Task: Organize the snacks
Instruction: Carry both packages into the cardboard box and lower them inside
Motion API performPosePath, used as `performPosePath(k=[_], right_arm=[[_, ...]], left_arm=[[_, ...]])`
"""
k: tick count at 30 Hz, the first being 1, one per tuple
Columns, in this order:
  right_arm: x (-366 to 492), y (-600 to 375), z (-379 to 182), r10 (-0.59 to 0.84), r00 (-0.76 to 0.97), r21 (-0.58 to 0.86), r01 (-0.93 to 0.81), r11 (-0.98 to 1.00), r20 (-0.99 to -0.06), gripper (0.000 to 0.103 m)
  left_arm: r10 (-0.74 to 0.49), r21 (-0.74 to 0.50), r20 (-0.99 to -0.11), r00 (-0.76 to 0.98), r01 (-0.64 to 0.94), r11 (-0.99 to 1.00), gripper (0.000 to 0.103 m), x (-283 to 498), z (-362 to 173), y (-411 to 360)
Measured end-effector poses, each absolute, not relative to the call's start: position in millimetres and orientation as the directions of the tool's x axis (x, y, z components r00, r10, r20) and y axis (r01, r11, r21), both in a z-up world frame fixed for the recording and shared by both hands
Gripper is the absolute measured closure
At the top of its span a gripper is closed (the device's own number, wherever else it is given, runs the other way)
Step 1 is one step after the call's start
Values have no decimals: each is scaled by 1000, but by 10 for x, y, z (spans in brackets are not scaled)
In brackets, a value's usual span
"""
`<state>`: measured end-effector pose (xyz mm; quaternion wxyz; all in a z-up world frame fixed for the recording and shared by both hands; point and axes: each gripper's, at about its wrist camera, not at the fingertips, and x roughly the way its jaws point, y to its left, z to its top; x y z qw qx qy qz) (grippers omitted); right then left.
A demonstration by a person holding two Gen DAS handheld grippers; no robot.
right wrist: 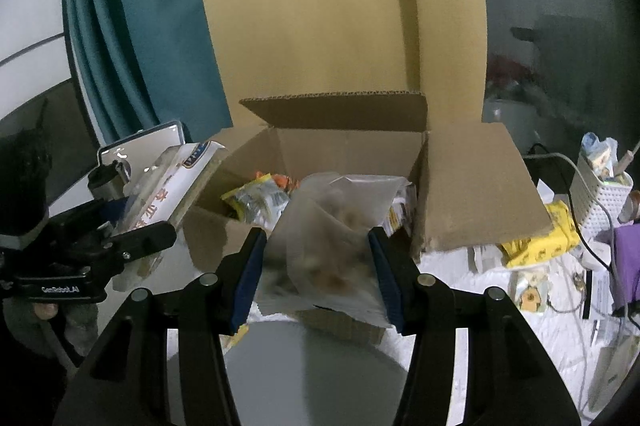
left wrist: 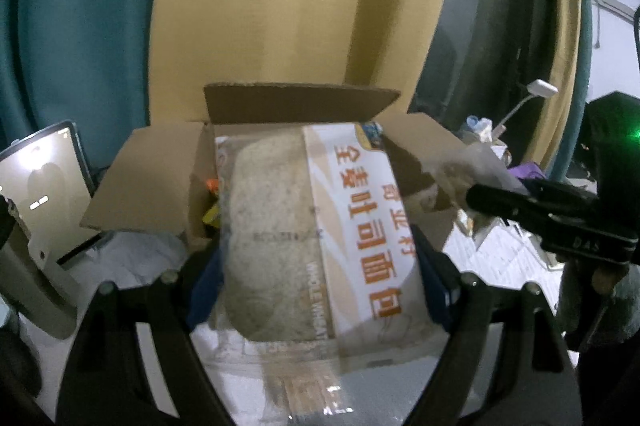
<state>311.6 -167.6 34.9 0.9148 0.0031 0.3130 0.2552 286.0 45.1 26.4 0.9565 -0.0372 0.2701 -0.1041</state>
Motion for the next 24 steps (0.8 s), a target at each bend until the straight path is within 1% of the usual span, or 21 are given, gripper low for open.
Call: performPosePath(k=[8,16,24], right_arm=[[3427,-1595,309,458,677,163,-454,876,-575,48],[3754,-1609,254,447,678,172,-435,884,-583,48],[4046,-1611,248,431,694,157,-423,892,-577,48]], left_arm=[[-198,-125,-521,830,155,980,20,3171,230,535],[-182,-105,-553,813,149,983,19,3564,197,539],[-206,-152,-577,790,144,978,19,3948,149,569]])
